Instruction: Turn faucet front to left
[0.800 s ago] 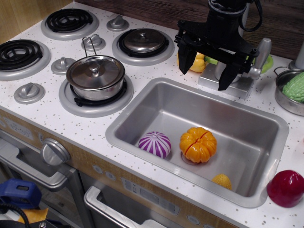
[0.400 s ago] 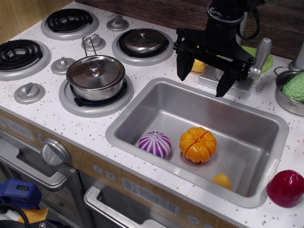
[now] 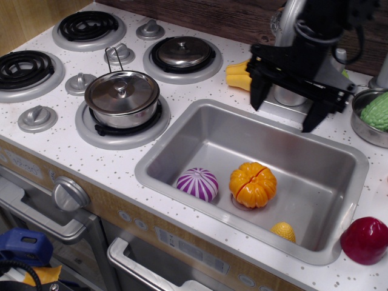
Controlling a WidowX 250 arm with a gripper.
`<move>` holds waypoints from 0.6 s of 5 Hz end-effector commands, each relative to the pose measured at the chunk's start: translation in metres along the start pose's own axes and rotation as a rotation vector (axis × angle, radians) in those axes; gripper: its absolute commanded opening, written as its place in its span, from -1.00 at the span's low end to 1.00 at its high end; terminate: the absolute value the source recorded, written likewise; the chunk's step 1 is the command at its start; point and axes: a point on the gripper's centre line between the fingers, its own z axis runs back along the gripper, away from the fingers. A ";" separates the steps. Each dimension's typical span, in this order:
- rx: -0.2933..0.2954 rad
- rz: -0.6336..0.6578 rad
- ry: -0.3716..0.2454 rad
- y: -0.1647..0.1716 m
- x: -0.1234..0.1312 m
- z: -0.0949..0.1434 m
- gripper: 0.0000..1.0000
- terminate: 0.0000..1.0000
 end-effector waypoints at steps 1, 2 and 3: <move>-0.017 -0.010 -0.123 -0.014 0.025 0.018 1.00 -1.00; 0.015 -0.043 -0.164 -0.018 0.041 0.021 1.00 -1.00; -0.001 -0.097 -0.166 -0.009 0.052 0.027 1.00 -1.00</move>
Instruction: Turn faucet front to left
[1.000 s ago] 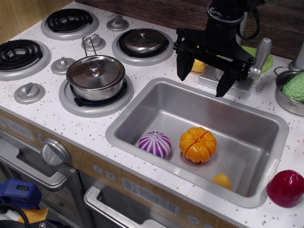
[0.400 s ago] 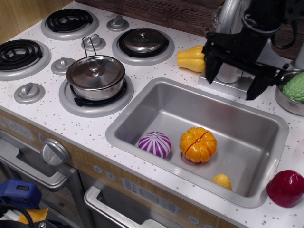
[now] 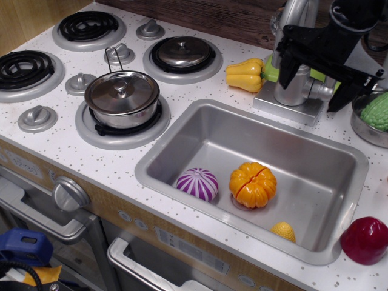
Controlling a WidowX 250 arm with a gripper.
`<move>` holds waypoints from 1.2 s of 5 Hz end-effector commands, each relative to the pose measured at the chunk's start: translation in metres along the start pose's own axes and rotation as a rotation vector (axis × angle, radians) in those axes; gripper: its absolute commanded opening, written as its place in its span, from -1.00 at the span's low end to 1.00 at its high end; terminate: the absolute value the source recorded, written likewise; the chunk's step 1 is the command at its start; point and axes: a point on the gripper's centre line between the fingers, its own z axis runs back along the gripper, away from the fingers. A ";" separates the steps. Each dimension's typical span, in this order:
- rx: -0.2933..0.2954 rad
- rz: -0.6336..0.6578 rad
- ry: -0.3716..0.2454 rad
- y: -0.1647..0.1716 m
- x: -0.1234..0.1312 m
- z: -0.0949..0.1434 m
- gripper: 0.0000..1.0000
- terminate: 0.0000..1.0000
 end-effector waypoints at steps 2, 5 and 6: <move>-0.020 -0.073 -0.053 0.029 0.020 0.016 1.00 -1.00; -0.046 -0.154 -0.051 0.062 0.023 0.011 1.00 -1.00; -0.051 -0.179 -0.052 0.072 0.026 0.008 1.00 -1.00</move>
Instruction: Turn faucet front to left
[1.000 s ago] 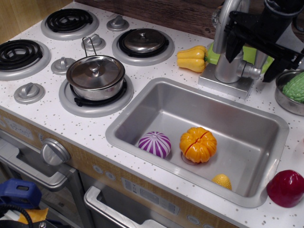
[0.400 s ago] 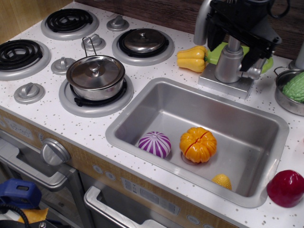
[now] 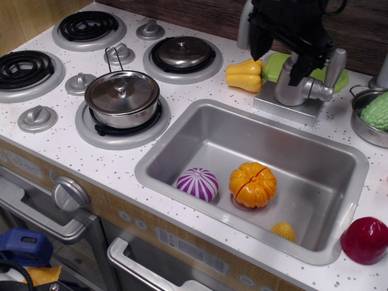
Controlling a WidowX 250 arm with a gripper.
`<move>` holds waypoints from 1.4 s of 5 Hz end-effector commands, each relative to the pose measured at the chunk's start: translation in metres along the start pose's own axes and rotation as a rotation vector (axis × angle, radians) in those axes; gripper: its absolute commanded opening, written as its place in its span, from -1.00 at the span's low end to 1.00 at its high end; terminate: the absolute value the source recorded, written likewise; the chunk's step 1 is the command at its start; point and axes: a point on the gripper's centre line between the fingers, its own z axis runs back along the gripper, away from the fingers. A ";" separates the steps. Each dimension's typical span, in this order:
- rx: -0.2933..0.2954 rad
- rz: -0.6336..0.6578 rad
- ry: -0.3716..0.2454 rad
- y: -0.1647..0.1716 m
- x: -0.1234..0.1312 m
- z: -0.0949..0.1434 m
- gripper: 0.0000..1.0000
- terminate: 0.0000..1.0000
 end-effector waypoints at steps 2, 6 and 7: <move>-0.009 -0.061 -0.071 0.033 0.017 0.018 1.00 -1.00; 0.085 -0.154 -0.134 0.054 0.024 0.010 1.00 -1.00; 0.102 -0.167 -0.142 0.058 0.025 0.010 1.00 1.00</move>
